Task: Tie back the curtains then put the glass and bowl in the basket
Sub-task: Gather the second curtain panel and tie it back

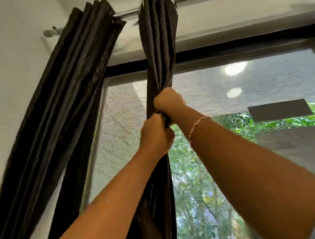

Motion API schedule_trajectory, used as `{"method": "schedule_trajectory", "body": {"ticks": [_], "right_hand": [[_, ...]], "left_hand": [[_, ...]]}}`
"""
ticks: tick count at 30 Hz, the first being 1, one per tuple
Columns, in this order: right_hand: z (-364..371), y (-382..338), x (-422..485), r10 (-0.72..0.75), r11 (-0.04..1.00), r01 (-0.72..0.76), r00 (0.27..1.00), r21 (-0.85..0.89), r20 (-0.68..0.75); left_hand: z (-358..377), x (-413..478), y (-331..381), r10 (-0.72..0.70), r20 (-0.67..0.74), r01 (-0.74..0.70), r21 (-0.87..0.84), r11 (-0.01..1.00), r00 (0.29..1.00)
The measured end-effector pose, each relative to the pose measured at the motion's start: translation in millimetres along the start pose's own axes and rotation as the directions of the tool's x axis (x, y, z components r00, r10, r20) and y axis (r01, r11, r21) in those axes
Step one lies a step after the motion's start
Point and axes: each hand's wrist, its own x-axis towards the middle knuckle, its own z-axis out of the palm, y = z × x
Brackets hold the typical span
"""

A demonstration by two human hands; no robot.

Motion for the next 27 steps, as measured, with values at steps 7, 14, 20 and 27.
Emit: {"method": "schedule_trajectory", "body": {"ticks": [7, 14, 20, 27], "right_hand": [[-123.5, 60.4, -0.9, 0.03, 0.991, -0.045, 0.993, -0.128, -0.117], [-129.6, 77.2, -15.3, -0.006, 0.99, -0.003, 0.998, -0.144, -0.059], [-80.0, 62.6, -31.1, 0.007, 1.0, -0.007, 0.999, -0.007, -0.039], [-37.2, 36.0, -48.8, 0.099, 0.995, -0.096, 0.99, 0.034, -0.104]], "left_hand": [[83.9, 12.4, 112.1, 0.005, -0.011, -0.007, -0.148, 0.989, 1.0], [98.5, -13.4, 129.4, -0.128, -0.052, 0.114, -0.225, 0.968, 0.99], [65.7, -30.1, 85.3, -0.165, -0.071, 0.151, -0.173, 0.973, 0.984], [23.4, -44.5, 45.9, -0.14, 0.042, 0.146, -0.214, 0.966, 0.989]]}}
